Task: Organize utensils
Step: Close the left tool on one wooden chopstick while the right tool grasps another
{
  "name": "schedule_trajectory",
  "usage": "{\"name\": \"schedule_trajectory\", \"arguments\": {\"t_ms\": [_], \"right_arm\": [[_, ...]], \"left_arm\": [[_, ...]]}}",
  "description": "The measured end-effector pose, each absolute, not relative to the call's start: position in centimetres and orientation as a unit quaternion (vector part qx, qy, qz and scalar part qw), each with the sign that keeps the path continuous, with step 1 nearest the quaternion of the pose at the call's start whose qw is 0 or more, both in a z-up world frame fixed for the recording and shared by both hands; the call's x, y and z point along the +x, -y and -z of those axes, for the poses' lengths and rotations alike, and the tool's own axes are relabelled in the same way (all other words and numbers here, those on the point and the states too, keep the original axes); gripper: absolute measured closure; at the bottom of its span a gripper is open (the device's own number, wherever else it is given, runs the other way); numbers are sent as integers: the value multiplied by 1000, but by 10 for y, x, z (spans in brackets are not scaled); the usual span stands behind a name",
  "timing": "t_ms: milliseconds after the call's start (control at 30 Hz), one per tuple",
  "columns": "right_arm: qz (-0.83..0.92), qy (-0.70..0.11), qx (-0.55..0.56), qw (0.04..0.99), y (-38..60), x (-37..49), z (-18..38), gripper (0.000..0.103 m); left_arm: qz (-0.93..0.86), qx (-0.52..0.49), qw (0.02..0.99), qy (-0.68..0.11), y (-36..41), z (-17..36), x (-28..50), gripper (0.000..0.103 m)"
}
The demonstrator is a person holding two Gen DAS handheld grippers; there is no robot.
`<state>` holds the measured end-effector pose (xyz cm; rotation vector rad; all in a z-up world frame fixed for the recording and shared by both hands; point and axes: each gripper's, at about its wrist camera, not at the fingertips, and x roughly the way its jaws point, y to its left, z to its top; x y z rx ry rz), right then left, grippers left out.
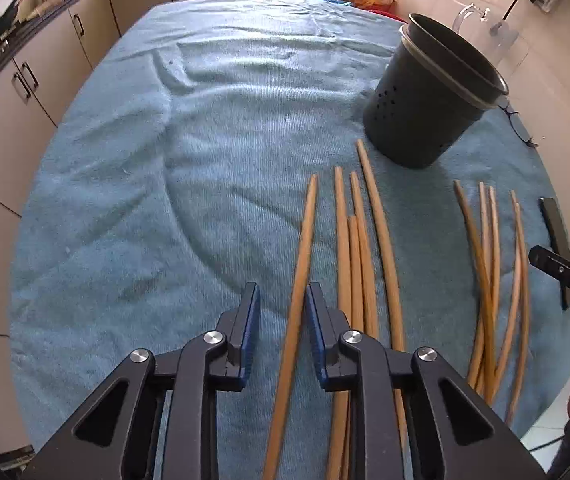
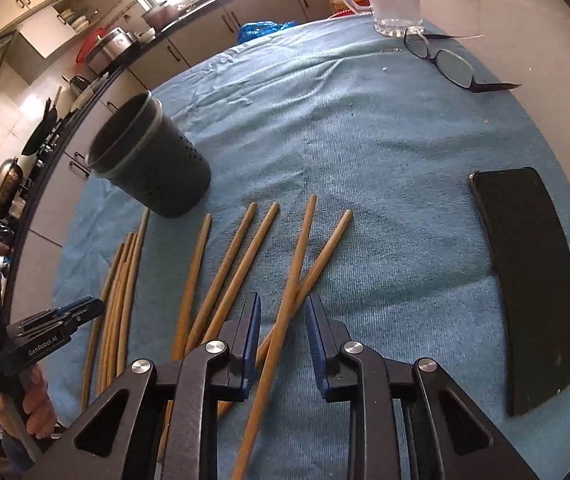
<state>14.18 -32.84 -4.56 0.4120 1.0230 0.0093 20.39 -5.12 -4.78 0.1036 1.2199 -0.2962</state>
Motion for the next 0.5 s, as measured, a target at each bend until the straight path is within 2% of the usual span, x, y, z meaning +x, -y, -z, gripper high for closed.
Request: {"name": "schedule_trajectory", "arguments": {"t_ms": [167, 333, 400, 433, 500], "right_arm": [[2, -497, 188, 847, 329, 151, 51, 78], [5, -509, 175, 843, 325, 161, 57, 78], [5, -513, 174, 841, 324, 162, 59, 83], [6, -514, 174, 840, 325, 162, 59, 89], [1, -513, 177, 840, 324, 161, 58, 91]], "left_arm": [[127, 60, 810, -569, 59, 48, 213, 81], [101, 73, 815, -566, 67, 48, 218, 87], [93, 63, 817, -566, 64, 48, 221, 95], [92, 55, 818, -565, 62, 47, 223, 95], [98, 35, 819, -564, 57, 49, 228, 96]]}}
